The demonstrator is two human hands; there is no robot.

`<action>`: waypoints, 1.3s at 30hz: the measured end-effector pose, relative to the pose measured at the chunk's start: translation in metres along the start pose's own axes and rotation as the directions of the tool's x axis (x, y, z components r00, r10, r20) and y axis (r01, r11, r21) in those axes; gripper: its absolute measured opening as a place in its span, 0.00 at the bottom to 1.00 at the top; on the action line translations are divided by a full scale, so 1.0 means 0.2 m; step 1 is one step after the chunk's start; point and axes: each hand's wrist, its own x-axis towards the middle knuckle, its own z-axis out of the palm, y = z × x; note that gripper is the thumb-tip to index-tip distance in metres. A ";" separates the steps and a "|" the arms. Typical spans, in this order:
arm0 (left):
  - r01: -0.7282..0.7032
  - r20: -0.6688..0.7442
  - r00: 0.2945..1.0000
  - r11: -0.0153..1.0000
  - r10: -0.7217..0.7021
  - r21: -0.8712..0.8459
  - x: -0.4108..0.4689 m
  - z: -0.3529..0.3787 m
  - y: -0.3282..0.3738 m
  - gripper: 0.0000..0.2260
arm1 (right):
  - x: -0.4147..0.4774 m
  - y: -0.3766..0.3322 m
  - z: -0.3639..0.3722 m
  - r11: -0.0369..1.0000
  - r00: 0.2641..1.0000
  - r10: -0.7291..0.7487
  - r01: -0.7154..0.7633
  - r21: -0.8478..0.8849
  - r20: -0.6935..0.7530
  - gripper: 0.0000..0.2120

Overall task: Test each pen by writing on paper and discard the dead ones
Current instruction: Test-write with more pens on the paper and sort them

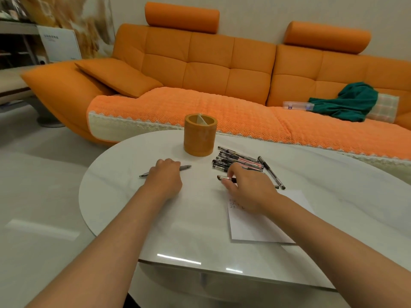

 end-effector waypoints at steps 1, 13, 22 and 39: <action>-0.009 -0.024 1.000 1.000 0.009 0.007 0.00 0.00 0.01 0.15 | 0.02 0.02 0.01 0.999 1.000 0.012 -0.013 0.041 0.024 0.08; -0.030 -0.097 0.995 0.996 0.022 -0.085 0.04 0.03 0.02 0.18 | 0.21 0.05 -0.01 0.990 0.991 -0.124 0.121 0.065 0.042 0.17; -0.264 -0.237 0.947 0.944 0.216 -0.196 0.00 -0.01 0.13 0.12 | 0.17 0.08 -0.02 0.993 0.996 -0.085 0.087 0.085 -0.024 0.19; -0.329 -0.135 0.944 0.870 0.301 -0.368 -0.08 0.01 0.44 0.11 | -0.09 0.35 -0.11 0.976 0.983 0.014 0.027 0.217 -0.183 0.07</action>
